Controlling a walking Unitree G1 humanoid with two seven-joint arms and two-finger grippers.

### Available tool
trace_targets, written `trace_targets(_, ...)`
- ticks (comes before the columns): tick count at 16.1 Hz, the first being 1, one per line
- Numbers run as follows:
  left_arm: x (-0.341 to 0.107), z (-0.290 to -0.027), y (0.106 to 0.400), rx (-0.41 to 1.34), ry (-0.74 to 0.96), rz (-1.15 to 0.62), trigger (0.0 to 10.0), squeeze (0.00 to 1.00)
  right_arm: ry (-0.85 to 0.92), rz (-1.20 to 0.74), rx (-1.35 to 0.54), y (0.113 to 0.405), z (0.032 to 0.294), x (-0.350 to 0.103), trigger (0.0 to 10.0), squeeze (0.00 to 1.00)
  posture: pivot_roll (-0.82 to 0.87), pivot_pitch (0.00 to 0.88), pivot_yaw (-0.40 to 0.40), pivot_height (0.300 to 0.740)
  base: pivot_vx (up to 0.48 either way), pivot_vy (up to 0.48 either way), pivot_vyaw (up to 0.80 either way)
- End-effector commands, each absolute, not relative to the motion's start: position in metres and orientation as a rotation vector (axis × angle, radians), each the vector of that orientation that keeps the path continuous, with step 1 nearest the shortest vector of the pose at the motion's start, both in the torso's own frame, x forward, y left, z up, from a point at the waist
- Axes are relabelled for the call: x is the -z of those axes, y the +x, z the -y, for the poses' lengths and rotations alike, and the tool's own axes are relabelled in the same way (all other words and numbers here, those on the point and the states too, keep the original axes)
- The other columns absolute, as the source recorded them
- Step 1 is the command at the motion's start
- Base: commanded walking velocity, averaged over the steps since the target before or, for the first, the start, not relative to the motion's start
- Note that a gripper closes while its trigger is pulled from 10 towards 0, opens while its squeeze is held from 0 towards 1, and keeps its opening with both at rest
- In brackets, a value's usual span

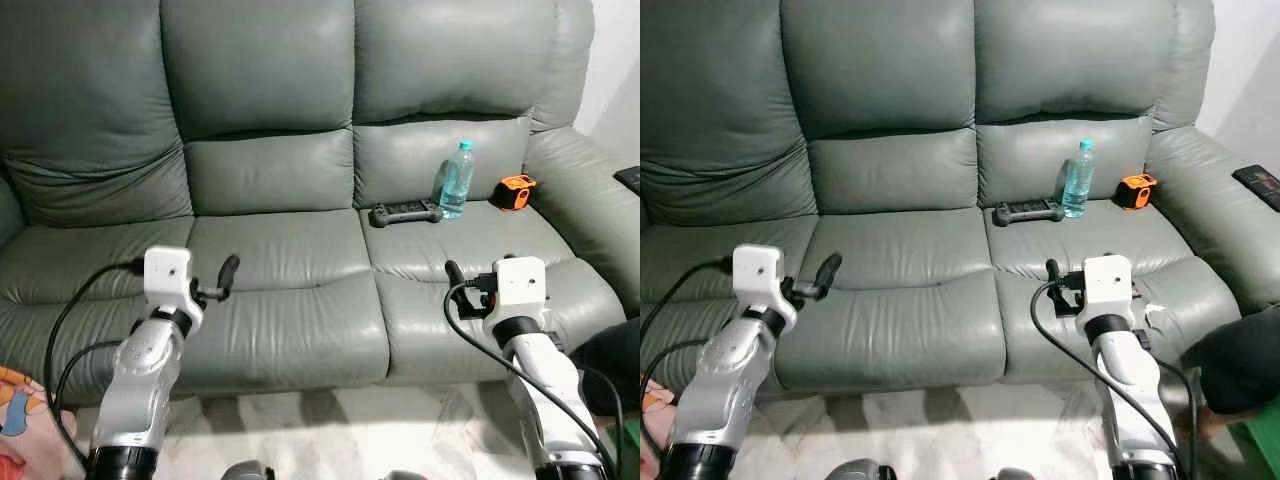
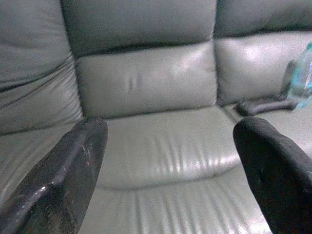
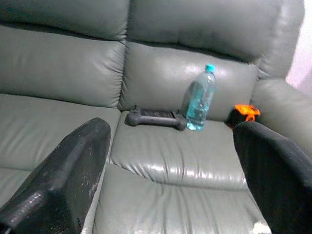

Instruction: Hang hanger

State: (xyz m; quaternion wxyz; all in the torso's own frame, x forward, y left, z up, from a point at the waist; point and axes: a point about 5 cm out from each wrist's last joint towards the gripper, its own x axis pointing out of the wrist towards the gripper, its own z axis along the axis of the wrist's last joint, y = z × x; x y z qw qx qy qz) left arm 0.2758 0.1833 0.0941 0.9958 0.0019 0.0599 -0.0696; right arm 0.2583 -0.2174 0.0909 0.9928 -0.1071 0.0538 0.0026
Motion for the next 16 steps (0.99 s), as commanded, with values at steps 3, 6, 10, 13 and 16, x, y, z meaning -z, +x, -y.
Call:
trace_targets(3,-0.092,-0.189,0.276,0.134,-0.038,-0.147,10.0,0.0,-0.227,-0.046,-0.074,0.269,0.21,-0.108,10.0,0.0,-0.07,0.012,0.04,0.74,0.0,0.0,0.8)
trace_targets(6,-0.093,-0.19,0.272,0.147,-0.039,-0.131,10.0,0.0,-0.255,-0.043,-0.088,0.273,0.211,-0.11,10.0,0.0,-0.07,0.014,0.036,0.74,0.0,0.0,0.8)
trace_targets(10,-0.095,-0.188,0.27,0.137,-0.007,-0.114,10.0,0.0,-0.25,-0.041,-0.106,0.279,0.209,-0.111,10.0,0.0,-0.07,0.013,0.034,0.74,0.0,0.0,0.8)
trace_targets(13,-0.09,-0.191,0.269,0.093,0.026,-0.145,10.0,0.0,-0.231,-0.047,-0.133,0.275,0.203,-0.108,10.0,0.0,-0.07,0.013,0.034,0.74,0.0,0.0,0.8)
trace_targets(16,-0.088,-0.194,0.268,0.086,-0.021,-0.143,10.0,0.0,-0.218,-0.053,-0.134,0.271,0.201,-0.106,10.0,0.0,-0.07,0.023,0.041,0.74,0.0,0.0,0.8)
